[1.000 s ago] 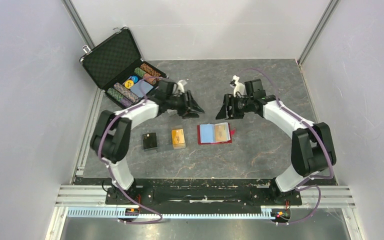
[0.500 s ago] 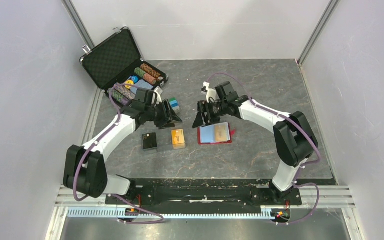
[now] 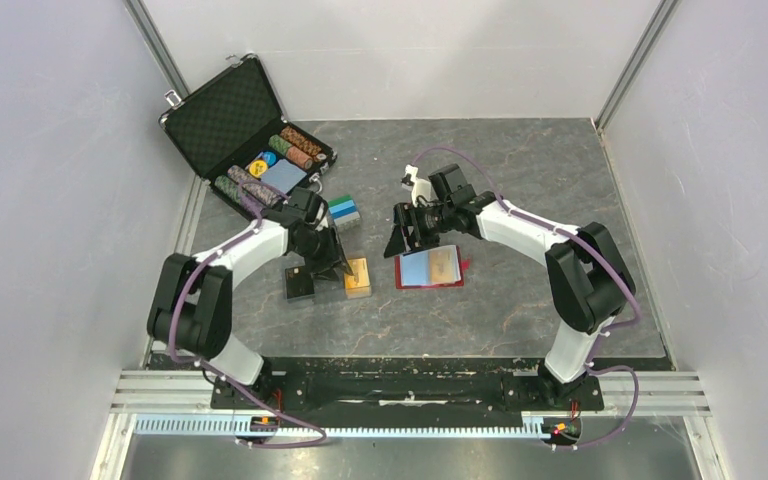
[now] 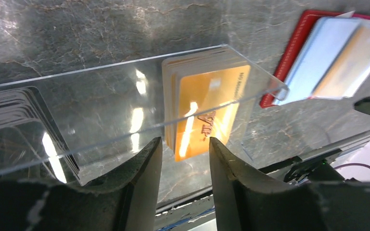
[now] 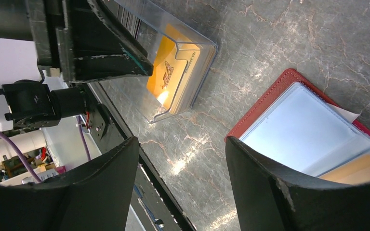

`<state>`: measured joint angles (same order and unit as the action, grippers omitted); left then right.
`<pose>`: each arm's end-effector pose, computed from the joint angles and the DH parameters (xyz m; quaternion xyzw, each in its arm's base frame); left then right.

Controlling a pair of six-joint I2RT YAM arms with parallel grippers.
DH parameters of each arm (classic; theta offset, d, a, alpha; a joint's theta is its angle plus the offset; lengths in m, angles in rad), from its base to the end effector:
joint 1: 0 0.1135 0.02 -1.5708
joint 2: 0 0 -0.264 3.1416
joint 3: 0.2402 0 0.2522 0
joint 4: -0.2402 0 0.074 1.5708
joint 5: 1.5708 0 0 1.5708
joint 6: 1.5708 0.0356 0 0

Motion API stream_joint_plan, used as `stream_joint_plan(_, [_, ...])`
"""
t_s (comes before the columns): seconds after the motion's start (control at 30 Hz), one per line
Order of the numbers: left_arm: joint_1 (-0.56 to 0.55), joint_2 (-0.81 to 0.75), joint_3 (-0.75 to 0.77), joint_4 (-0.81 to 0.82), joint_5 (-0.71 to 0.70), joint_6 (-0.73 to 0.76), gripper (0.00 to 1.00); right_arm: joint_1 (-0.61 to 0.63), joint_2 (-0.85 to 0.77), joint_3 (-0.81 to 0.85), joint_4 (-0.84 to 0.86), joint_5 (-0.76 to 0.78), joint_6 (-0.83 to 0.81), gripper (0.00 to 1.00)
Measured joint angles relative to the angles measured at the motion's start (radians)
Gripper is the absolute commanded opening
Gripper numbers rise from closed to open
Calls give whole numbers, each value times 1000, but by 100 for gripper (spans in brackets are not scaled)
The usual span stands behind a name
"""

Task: Put the credit cards into the card holder
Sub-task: Pick up the credit card from the storage box.

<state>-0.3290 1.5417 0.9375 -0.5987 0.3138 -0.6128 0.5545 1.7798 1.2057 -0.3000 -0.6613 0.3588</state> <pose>0.2679 -0.1031 0.1870 -0.1090 0.9653 -0.2189 0.0913 0.3103 0.2179 0.2108 -0.1971 0.8739 0.4162 0.1552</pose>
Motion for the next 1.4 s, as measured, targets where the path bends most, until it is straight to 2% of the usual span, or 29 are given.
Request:
stream_joint_plan(0.1, [-13, 41, 0, 1, -1, 5, 43, 0, 0, -3, 0, 1, 0, 69])
stream_joint_plan(0.17, [-23, 62, 0, 3, -2, 10, 36, 0, 0, -3, -1, 3, -1, 69])
stream_joint_plan(0.3, [-44, 85, 13, 2, 6, 13, 6, 0, 0, -3, -1, 4, -3, 69])
stream_joint_plan(0.33, [-47, 85, 14, 1, 2, 13, 2, 0, 0, -3, -1, 4, -3, 69])
stream_joint_plan(0.8, [-106, 82, 70, -59, -89, 16, 3, -1, 0, -3, -9, 6, -11, 69])
stream_joint_plan(0.93, [-114, 82, 74, -69, -111, 18, 26, -1, 0, -3, -9, 6, -11, 70])
stream_joint_plan(1.0, [-118, 83, 74, -81, -133, 25, 28, -1, 0, -3, -9, 6, -11, 70])
stream_joint_plan(1.07, [-120, 87, 74, -96, -146, 32, 24, -1, 0, -3, -9, 6, -11, 70])
stream_joint_plan(1.17, [-125, 88, 76, -104, -148, 45, 9, -1, 0, -3, -9, 6, -11, 70])
stream_joint_plan(1.23, [-127, 89, 81, -108, -151, 54, 2, -2, 0, -3, -9, 6, -11, 70])
stream_joint_plan(1.4, [-132, 101, 98, -117, -153, 61, 2, -2, 0, -3, -9, 6, -11, 70])
